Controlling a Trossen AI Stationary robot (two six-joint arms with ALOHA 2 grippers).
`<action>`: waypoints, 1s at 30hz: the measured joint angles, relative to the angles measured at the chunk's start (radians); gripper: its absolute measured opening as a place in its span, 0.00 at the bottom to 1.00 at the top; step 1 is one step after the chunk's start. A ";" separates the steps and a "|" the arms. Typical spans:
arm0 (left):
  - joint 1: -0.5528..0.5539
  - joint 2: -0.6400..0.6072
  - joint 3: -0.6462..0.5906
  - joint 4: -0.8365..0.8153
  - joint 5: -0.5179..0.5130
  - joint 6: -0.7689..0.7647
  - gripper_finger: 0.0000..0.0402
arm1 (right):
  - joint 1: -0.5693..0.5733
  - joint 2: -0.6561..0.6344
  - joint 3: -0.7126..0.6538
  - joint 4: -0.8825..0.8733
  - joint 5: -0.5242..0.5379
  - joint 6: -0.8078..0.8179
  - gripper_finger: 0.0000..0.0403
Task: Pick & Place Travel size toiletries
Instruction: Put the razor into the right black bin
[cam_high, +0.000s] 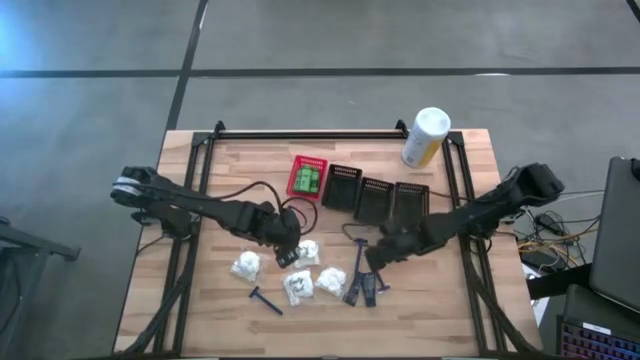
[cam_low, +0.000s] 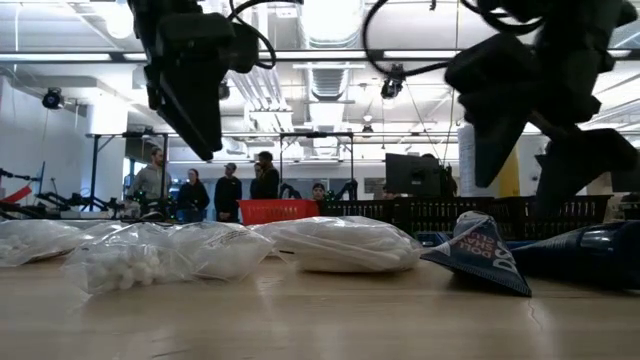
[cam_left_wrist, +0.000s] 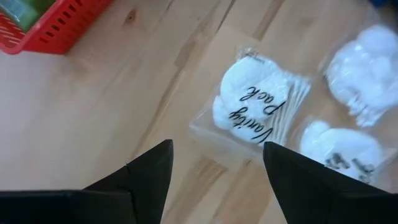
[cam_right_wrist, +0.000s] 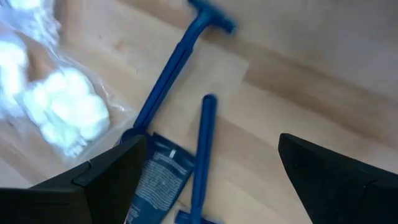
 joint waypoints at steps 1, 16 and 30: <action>0.000 0.000 0.000 -0.004 -0.003 0.014 0.63 | 0.000 0.024 0.017 0.000 -0.012 -0.003 0.90; -0.089 -0.002 -0.126 -0.180 0.031 0.247 0.63 | -0.001 0.141 0.204 -0.083 -0.035 -0.071 0.90; -0.132 -0.023 -0.199 -0.057 0.084 0.298 0.63 | -0.001 0.146 0.212 -0.094 -0.038 -0.132 0.90</action>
